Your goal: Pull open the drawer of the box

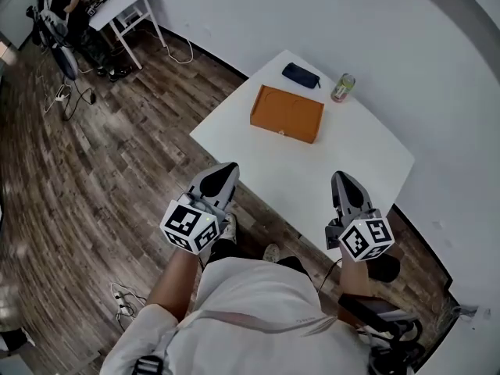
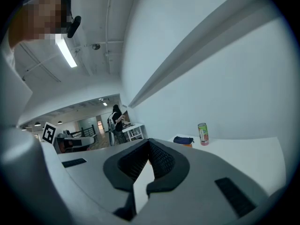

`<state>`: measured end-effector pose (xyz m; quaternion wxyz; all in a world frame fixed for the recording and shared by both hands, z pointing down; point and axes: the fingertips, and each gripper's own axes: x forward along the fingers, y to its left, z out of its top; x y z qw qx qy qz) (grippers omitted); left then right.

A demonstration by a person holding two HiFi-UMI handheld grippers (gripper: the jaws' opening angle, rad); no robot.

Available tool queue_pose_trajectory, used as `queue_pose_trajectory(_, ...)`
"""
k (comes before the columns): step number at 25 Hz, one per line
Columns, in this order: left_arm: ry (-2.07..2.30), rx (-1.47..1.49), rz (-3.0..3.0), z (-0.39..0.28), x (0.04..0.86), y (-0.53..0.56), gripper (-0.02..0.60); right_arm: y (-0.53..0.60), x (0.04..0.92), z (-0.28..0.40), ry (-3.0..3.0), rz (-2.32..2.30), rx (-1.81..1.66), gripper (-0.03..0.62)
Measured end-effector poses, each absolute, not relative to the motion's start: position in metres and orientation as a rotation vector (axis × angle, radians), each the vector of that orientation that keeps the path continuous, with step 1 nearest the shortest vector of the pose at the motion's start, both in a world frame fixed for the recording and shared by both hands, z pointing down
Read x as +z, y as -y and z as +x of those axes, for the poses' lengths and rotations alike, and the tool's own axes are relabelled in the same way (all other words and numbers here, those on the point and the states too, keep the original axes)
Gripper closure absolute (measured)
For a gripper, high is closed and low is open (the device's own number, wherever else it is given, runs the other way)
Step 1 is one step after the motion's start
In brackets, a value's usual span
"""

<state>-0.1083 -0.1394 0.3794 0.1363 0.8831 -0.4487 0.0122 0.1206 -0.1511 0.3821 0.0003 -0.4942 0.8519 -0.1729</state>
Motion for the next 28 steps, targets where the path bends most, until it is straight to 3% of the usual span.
queue_pose_trajectory(12,1.123,0.097,2.654,-0.167,0.389,0.256,0.571,0.201,0.387,0.07,-2.51,-1.804,-0.565,0.591)
queue_pose_trajectory(28,1.108,0.09,2.607,-0.098,0.421,0.248,0.571,0.22,0.411,0.122,-2.548,-1.762,-0.624,0.591)
